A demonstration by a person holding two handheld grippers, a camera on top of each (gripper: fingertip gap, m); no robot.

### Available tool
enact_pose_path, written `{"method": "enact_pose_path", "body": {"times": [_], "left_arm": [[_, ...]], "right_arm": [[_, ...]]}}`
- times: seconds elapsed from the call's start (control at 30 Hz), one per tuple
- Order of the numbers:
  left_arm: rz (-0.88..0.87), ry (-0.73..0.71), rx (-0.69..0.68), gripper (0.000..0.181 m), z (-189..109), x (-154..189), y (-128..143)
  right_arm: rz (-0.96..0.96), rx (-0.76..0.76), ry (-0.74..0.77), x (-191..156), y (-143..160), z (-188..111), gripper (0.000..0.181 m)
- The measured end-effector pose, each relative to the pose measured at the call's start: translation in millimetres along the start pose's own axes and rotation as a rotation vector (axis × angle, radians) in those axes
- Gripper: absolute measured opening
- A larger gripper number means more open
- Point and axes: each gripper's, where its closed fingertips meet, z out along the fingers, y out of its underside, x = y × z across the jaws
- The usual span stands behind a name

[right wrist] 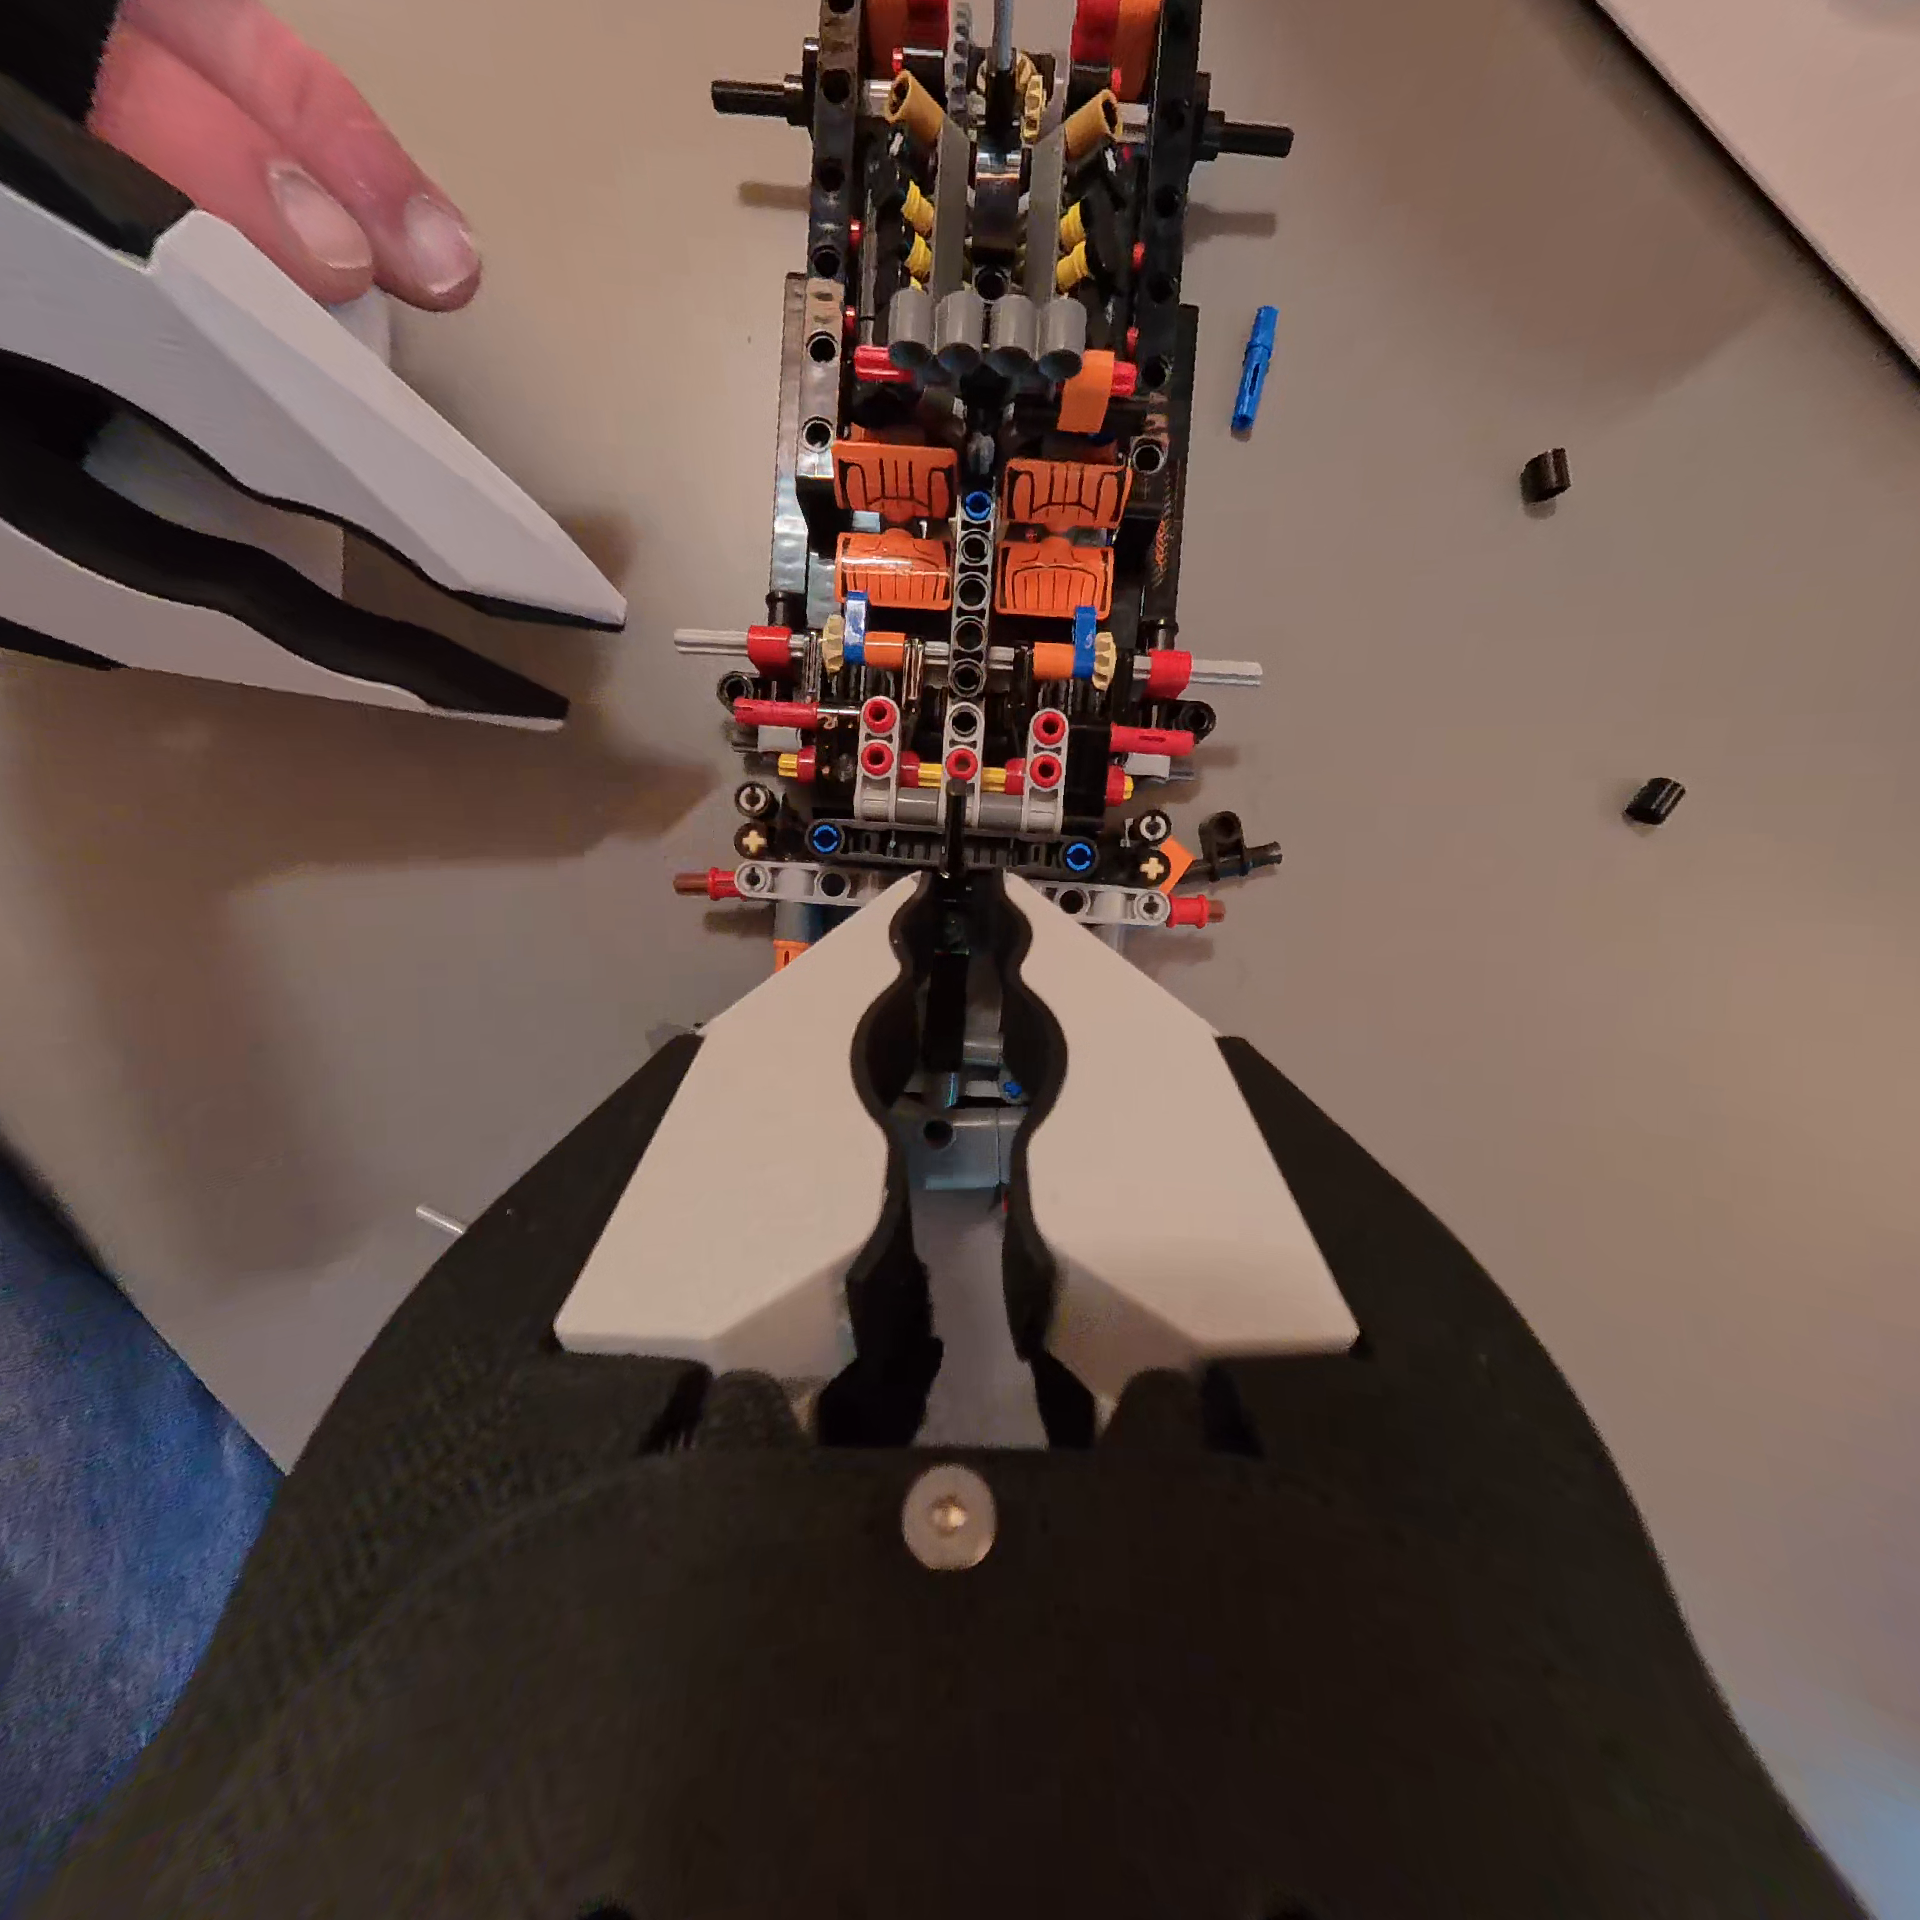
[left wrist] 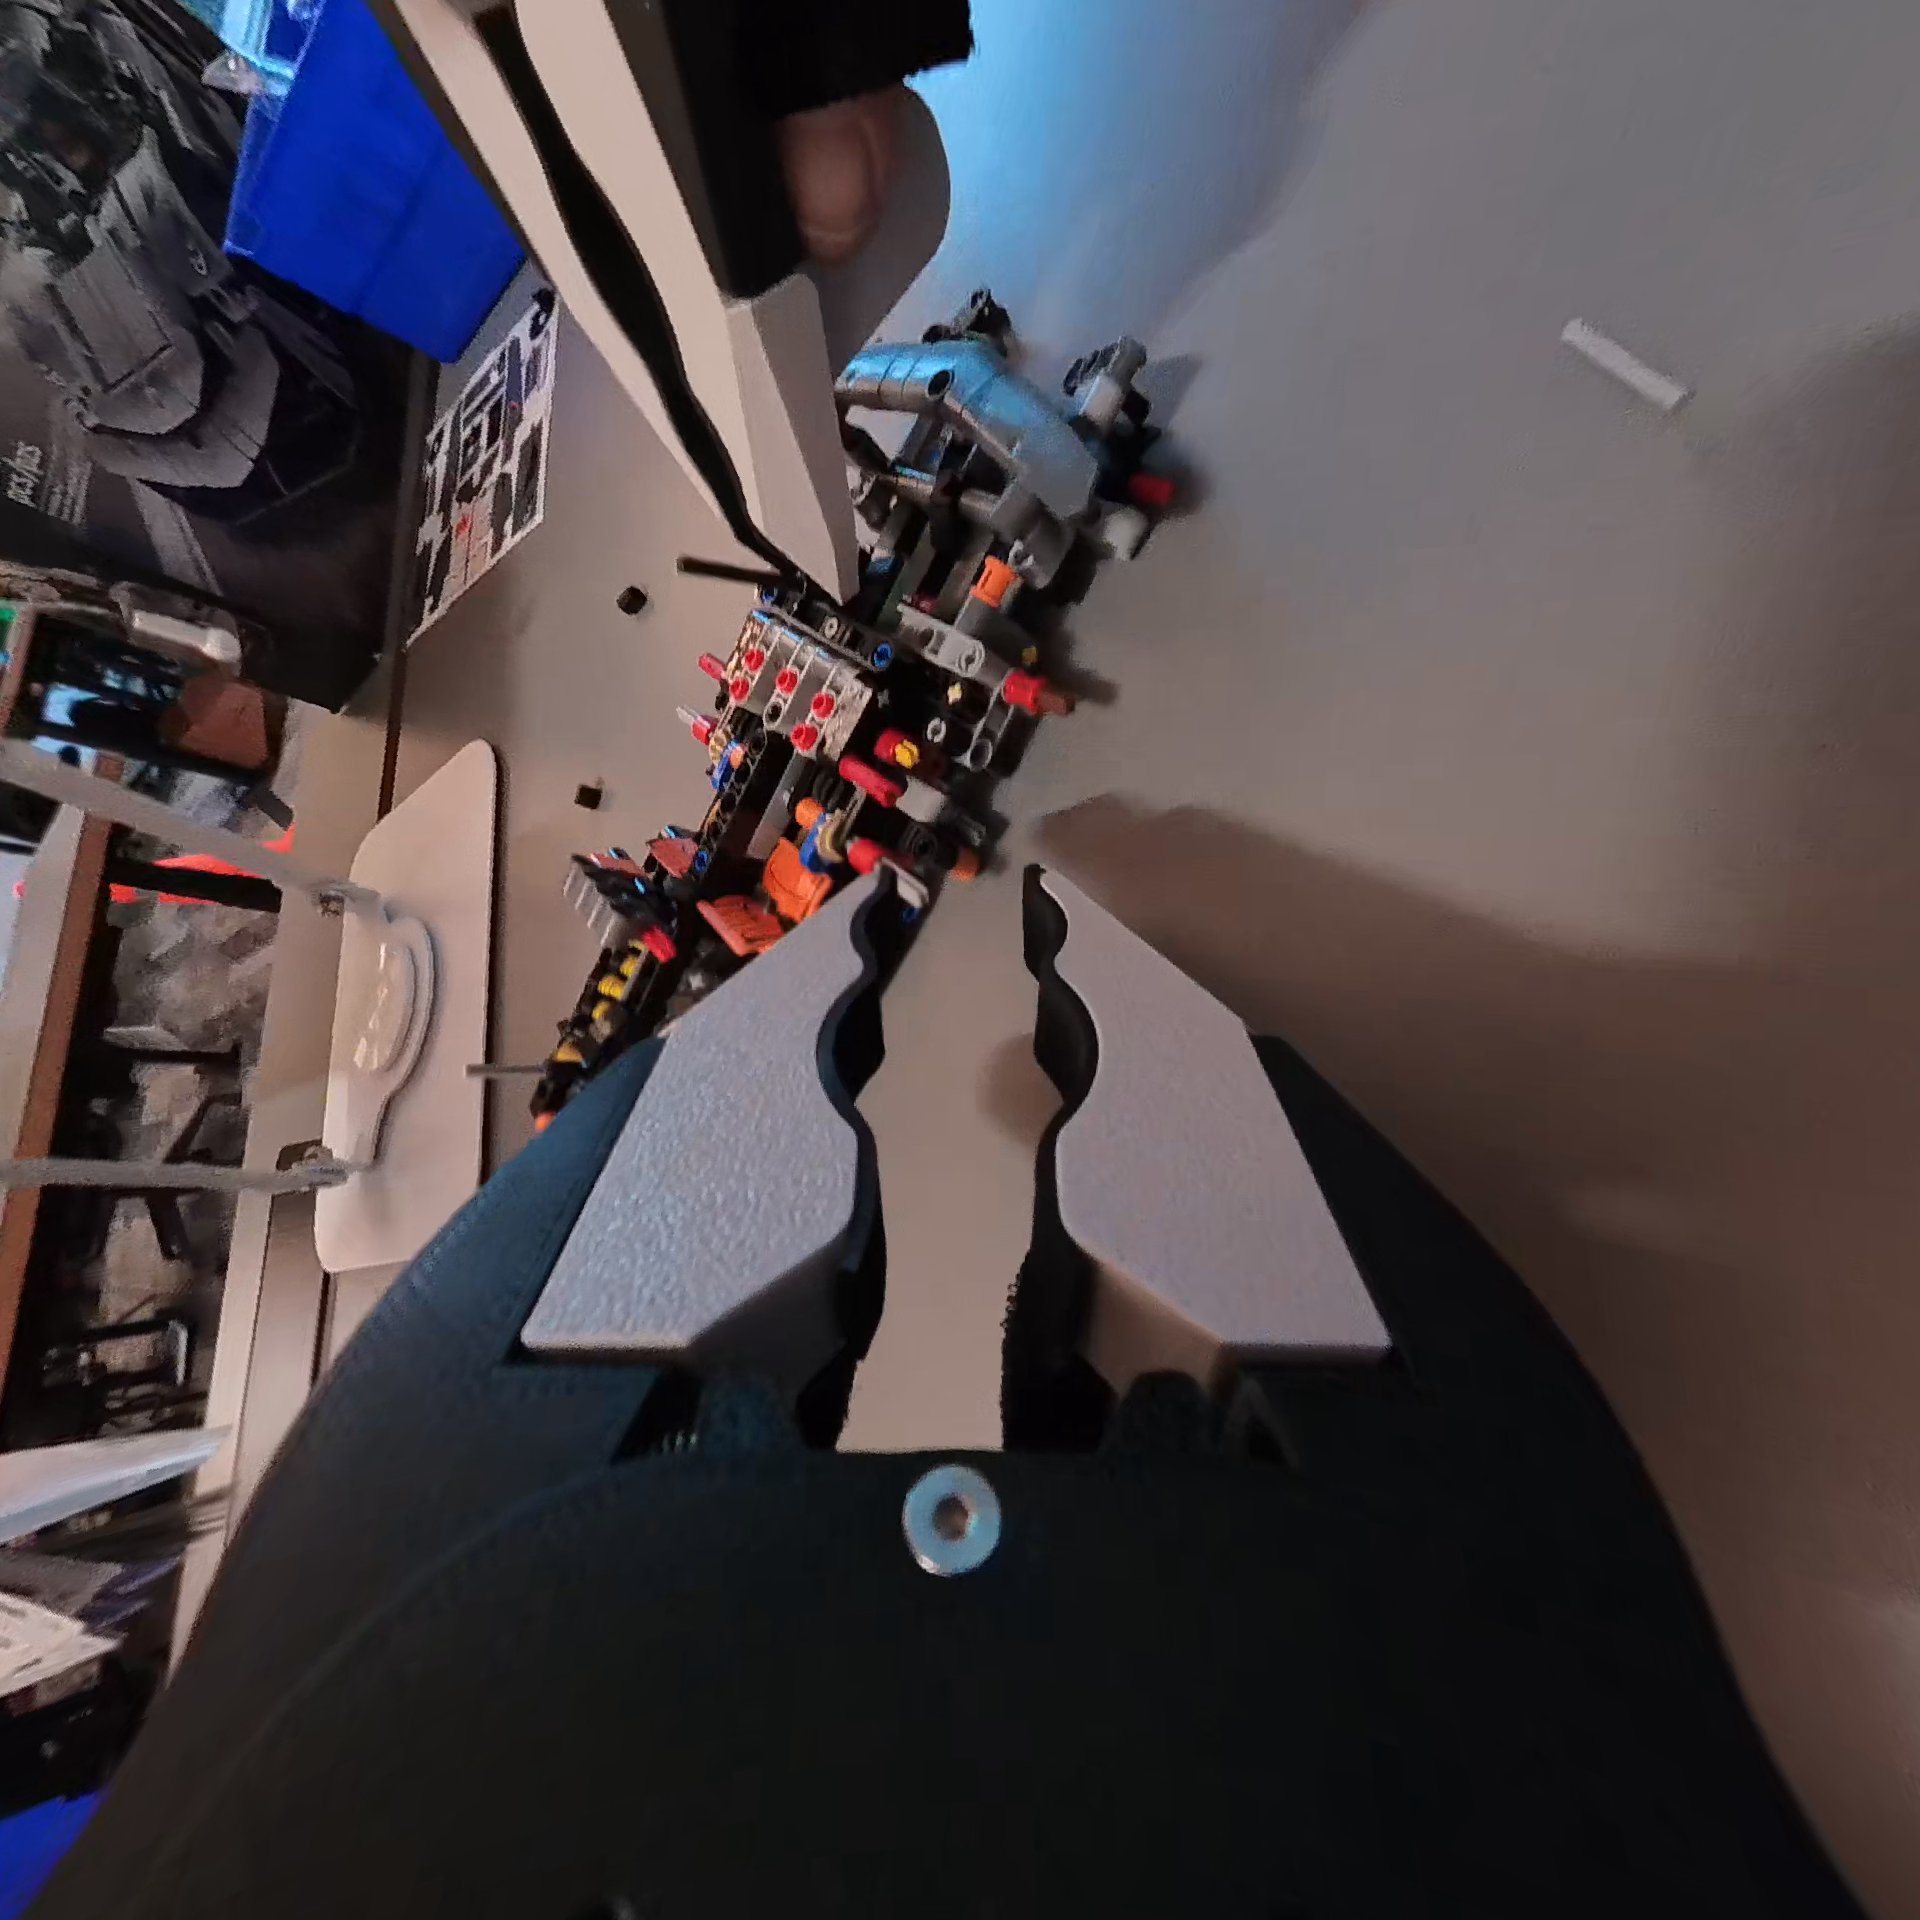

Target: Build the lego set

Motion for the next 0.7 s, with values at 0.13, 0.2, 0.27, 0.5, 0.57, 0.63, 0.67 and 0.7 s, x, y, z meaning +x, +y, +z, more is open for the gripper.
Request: {"method": "enact_pose_path", "body": {"times": [0.13, 0.2, 0.27, 0.5, 0.57, 0.63, 0.67, 0.7], "left_arm": [[-0.006, -0.011, -0.007, 0.022, -5, -1, 8], [-0.014, -0.016, 0.003, 0.022, -7, -1, 8], [-0.021, -0.038, -0.001, 0.022, -7, -6, 11], [-0.172, -0.031, -0.013, 0.022, -6, -11, 15], [-0.199, -0.024, -0.024, 0.023, -3, -8, 15], [-0.211, -0.036, -0.047, 0.022, 1, -8, 17], [-0.218, -0.044, -0.059, 0.022, 2, -8, 18], [-0.230, -0.051, -0.067, 0.021, 4, -8, 18]], "right_arm": [[-0.005, -0.013, 0.010, -1, 0, 1, 0.006], [-0.010, -0.022, 0.015, -1, 0, 0, 0.005], [-0.005, -0.023, 0.013, -1, 0, -2, 0.015], [0.093, 0.035, 0.006, 31, 21, -33, 0.043], [0.120, 0.033, -0.053, 35, 33, -29, 0.048], [0.151, 0.041, -0.134, 32, 39, -23, 0.049], [0.155, 0.048, -0.168, 29, 40, -19, 0.049], [0.164, 0.059, -0.206, 26, 39, -16, 0.049]]}}
